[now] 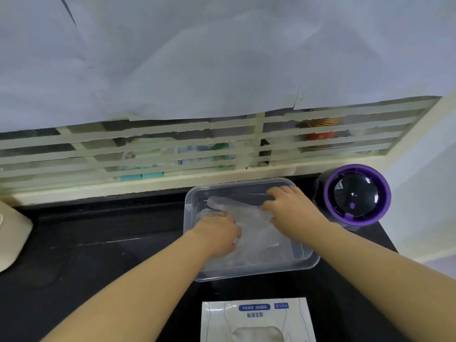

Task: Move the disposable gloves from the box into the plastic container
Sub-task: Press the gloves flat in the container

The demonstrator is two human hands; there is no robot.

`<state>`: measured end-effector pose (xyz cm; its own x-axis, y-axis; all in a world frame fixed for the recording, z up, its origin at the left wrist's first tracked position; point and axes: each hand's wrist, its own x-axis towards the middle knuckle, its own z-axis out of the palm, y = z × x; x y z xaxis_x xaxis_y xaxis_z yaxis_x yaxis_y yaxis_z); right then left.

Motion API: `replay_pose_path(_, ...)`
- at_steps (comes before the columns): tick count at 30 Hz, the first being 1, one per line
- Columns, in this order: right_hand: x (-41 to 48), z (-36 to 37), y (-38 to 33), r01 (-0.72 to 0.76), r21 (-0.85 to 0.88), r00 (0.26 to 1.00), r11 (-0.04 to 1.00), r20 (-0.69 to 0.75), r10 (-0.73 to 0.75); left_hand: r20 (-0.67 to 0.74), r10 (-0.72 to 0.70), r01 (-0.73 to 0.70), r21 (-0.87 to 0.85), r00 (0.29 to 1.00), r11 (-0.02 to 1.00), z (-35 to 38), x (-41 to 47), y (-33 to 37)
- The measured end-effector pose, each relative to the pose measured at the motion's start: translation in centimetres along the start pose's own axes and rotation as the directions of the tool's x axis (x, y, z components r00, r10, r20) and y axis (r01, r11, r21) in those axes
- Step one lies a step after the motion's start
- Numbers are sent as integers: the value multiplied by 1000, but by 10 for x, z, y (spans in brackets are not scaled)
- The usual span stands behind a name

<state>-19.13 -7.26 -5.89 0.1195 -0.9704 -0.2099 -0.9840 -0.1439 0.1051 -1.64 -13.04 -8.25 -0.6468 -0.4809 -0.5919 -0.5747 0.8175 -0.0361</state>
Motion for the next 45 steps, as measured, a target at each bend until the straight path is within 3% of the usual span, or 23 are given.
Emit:
replay_pose_path(4,-1,-10,-11,21,81,998,997,-56,-16,53,-34,34,19,998,999,3,4,3)
replay_pose_path(7,6,-9,-22,27,184,983,982,174,-60,44,-12,14,-40,999,999,8,9,3)
replay_pose_path(11,16,5,-28,9,140,908,990,413,-66,10,14,-13,-111,1000,994,10,12,6)
replay_pose_path(19,26,14,-36,-5,6,790,1000,613,1,-5,-98,91,-327,995,941,10,14,3)
replay_pose_path(21,28,10,-37,-4,15,798,1000,602,-6,-5,-154,142,-357,988,923,8,17,2)
replay_pose_path(25,40,4,-37,-58,144,892,988,452,-13,86,-206,223,-385,975,896,11,23,-1)
replay_pose_path(27,43,5,-40,-76,209,882,975,470,-32,112,-206,233,-360,972,903,14,25,-3)
replay_pose_path(31,36,17,-40,-27,157,803,987,591,-72,111,-212,234,-251,971,940,16,23,-2)
replay_pose_path(41,31,45,-32,27,48,839,998,542,-49,155,-226,233,-27,962,972,13,21,4)
replay_pose_path(45,24,11,-27,35,115,857,993,508,-90,238,-185,210,-85,954,974,-6,9,8)
